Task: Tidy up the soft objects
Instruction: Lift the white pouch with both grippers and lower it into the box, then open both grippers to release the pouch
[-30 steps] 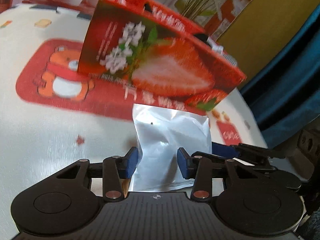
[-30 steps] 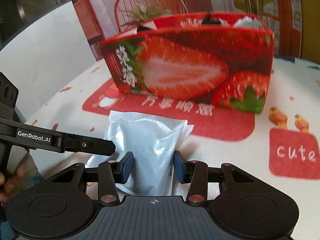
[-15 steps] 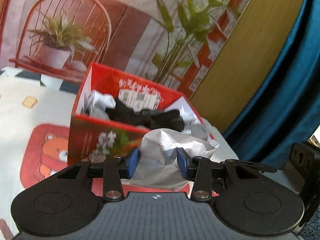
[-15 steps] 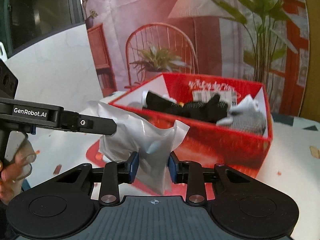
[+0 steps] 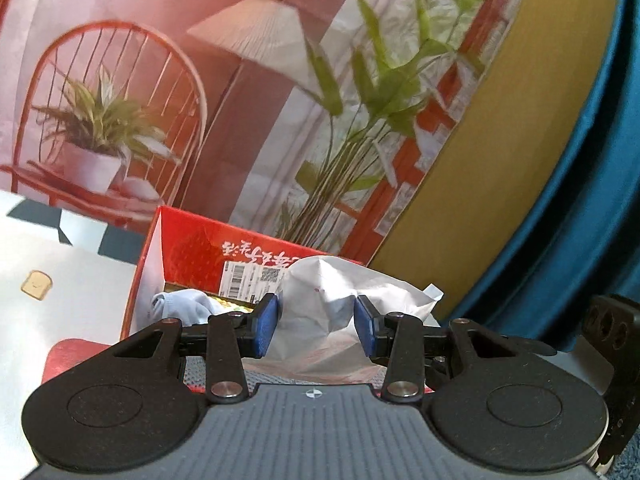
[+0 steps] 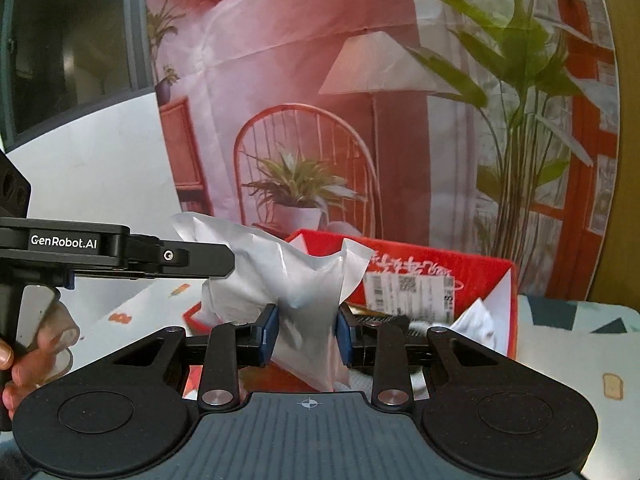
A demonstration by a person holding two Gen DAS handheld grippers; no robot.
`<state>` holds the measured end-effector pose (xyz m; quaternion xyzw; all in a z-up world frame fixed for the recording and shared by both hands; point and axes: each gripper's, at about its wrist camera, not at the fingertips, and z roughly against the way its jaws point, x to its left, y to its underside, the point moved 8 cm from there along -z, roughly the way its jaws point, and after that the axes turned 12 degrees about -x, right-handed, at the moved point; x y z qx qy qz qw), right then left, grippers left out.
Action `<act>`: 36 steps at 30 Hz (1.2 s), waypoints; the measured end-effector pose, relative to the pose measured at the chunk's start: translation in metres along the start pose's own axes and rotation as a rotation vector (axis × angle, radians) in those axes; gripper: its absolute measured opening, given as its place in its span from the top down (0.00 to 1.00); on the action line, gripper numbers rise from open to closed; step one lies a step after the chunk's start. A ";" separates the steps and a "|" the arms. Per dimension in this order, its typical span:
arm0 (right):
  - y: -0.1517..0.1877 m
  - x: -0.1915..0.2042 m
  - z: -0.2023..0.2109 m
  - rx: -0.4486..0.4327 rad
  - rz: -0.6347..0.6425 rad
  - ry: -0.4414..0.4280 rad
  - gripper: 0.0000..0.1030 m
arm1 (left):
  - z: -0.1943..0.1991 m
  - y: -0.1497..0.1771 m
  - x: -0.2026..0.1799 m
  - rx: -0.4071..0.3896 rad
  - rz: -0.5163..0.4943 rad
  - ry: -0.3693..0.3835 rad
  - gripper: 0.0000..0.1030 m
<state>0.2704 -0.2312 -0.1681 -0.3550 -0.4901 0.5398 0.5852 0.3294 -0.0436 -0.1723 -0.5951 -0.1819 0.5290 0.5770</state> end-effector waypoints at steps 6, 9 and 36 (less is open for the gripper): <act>0.015 -0.025 -0.037 0.126 -0.050 0.028 0.72 | -0.044 0.021 0.020 0.122 -0.006 -0.054 0.57; 0.032 -0.038 -0.056 0.193 -0.084 0.048 0.71 | -0.061 0.033 0.028 0.175 -0.041 -0.092 0.57; 0.028 -0.049 -0.050 0.094 -0.082 0.169 0.20 | -0.017 0.003 0.036 0.107 -0.235 -0.243 0.00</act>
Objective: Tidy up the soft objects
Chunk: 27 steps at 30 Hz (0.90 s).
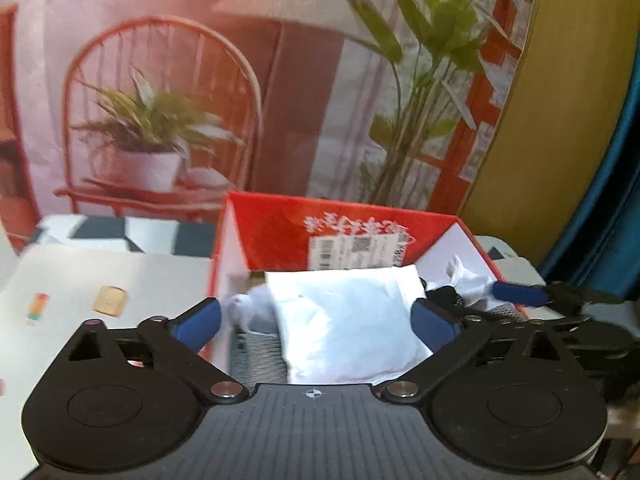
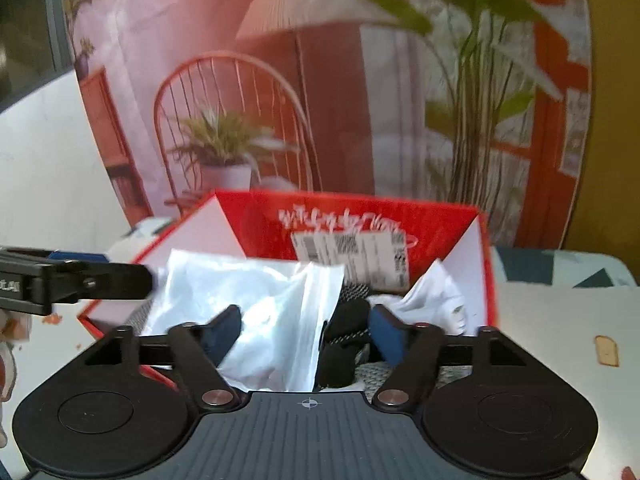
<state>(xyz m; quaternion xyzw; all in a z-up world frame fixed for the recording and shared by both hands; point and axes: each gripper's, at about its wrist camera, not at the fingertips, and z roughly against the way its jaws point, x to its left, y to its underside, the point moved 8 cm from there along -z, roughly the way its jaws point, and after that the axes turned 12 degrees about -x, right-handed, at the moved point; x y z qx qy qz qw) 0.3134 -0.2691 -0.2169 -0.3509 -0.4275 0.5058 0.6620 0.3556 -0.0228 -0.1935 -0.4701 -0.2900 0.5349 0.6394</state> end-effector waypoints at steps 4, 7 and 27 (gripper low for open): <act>-0.016 0.001 0.026 -0.065 -0.015 0.002 0.00 | 0.028 -0.011 0.000 -0.036 -0.051 -0.047 0.00; -0.026 0.003 0.048 -0.094 -0.040 0.004 0.00 | 0.051 -0.019 -0.001 -0.071 -0.069 -0.081 0.00; -0.069 0.056 0.214 -0.222 0.006 0.081 0.00 | 0.226 -0.045 -0.042 -0.250 -0.114 -0.167 0.00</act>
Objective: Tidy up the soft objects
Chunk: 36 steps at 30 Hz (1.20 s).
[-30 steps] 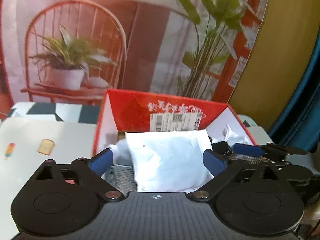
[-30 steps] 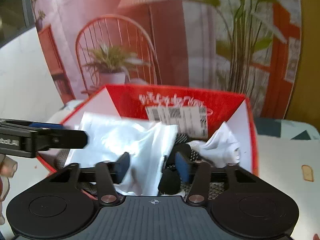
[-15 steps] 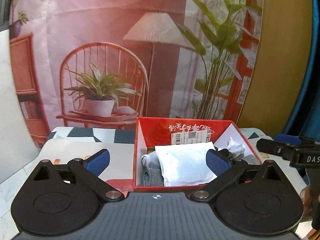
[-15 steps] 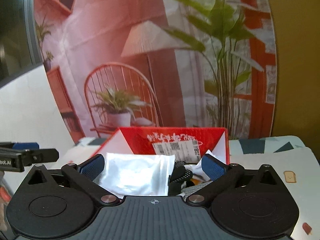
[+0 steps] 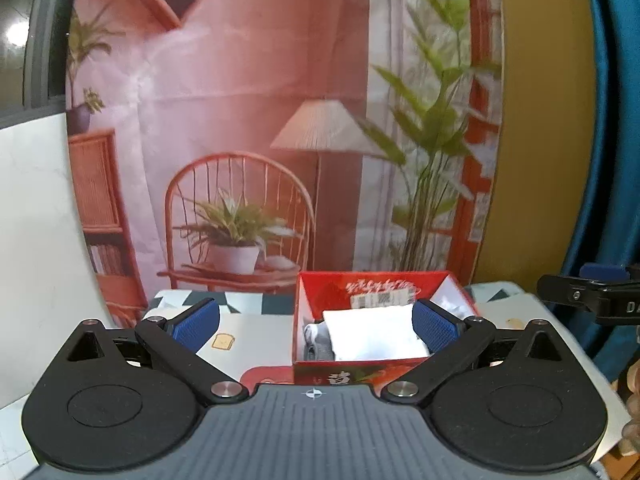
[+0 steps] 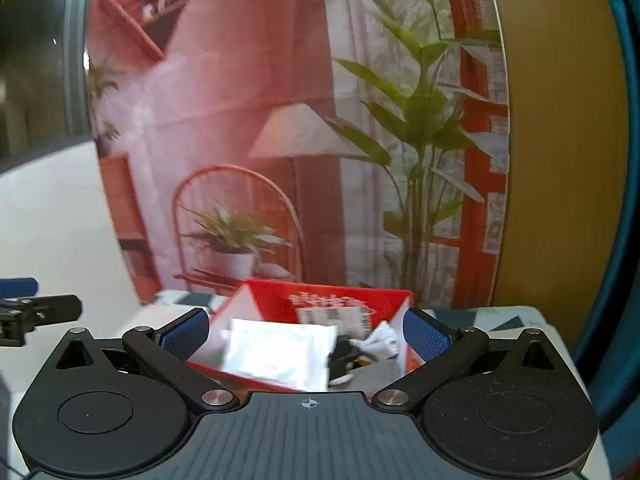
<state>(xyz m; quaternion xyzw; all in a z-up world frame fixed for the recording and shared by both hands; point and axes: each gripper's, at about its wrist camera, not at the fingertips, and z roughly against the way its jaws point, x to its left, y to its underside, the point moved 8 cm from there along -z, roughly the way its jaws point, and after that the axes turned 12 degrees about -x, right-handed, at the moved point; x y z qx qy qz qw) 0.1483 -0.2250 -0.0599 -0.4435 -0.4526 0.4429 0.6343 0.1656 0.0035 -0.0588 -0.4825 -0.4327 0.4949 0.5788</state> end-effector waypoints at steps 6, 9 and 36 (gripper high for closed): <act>-0.020 0.014 0.055 -0.056 0.041 0.057 0.00 | 0.045 -0.016 -0.007 -0.030 -0.024 -0.044 0.00; -0.027 0.021 0.077 -0.082 0.054 0.069 0.00 | 0.064 -0.022 -0.010 -0.049 -0.035 -0.066 0.00; -0.037 0.012 0.121 -0.123 0.044 0.137 0.00 | 0.089 -0.029 -0.015 -0.082 -0.055 -0.097 0.00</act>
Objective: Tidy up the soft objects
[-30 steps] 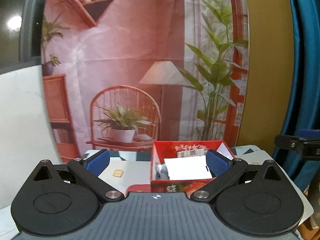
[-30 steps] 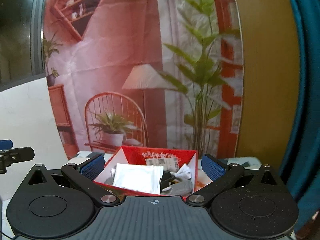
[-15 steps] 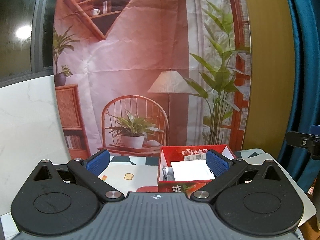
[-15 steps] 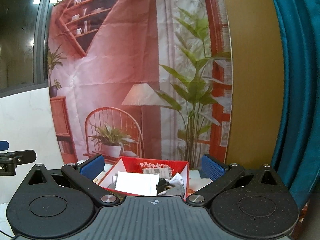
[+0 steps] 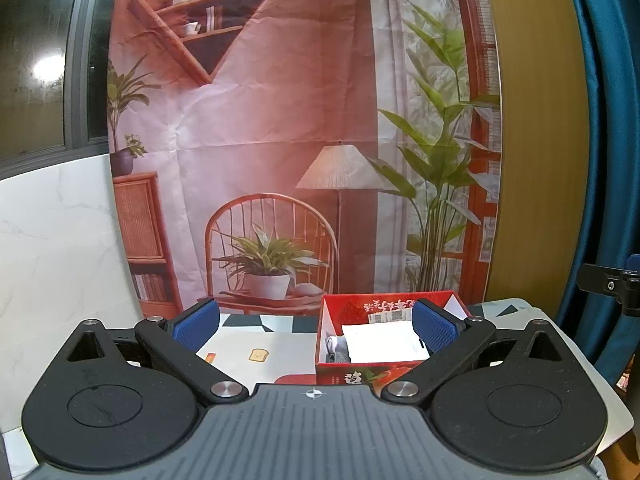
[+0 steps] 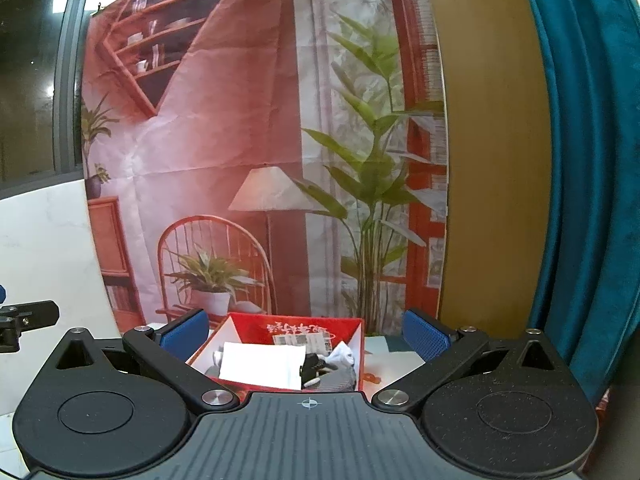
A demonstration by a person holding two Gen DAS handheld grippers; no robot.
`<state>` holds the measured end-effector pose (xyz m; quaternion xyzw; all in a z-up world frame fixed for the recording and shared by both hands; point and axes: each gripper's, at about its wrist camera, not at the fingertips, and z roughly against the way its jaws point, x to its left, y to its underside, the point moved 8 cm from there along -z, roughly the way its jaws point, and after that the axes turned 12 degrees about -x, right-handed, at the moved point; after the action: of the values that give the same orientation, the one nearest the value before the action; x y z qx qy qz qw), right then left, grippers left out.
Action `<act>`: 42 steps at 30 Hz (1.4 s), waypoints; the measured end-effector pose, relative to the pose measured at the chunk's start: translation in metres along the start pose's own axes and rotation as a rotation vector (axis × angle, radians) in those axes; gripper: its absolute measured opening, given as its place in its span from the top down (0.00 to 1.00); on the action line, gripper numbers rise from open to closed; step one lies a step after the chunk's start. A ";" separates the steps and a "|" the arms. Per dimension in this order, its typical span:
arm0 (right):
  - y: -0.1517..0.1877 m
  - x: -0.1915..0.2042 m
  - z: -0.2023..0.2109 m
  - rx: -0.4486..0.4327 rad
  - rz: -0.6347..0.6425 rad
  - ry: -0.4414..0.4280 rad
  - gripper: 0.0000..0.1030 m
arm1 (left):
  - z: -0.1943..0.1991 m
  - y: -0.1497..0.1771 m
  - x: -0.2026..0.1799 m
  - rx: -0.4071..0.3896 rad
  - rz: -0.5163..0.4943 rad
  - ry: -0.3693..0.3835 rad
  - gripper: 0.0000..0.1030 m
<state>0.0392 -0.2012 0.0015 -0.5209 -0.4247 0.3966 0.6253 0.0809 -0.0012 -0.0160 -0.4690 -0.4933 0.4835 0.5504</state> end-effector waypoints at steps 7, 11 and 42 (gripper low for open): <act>0.000 0.000 0.000 0.003 -0.002 0.002 0.00 | -0.001 -0.001 0.002 -0.001 0.002 -0.002 0.00; 0.000 0.000 0.000 0.003 -0.002 0.003 0.00 | 0.000 -0.001 0.002 -0.001 0.006 -0.006 0.00; 0.000 -0.001 -0.001 0.003 0.000 0.002 0.00 | 0.000 0.000 0.004 -0.001 0.012 -0.010 0.00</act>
<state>0.0397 -0.2024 0.0016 -0.5205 -0.4233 0.3967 0.6265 0.0809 0.0028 -0.0152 -0.4699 -0.4931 0.4891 0.5448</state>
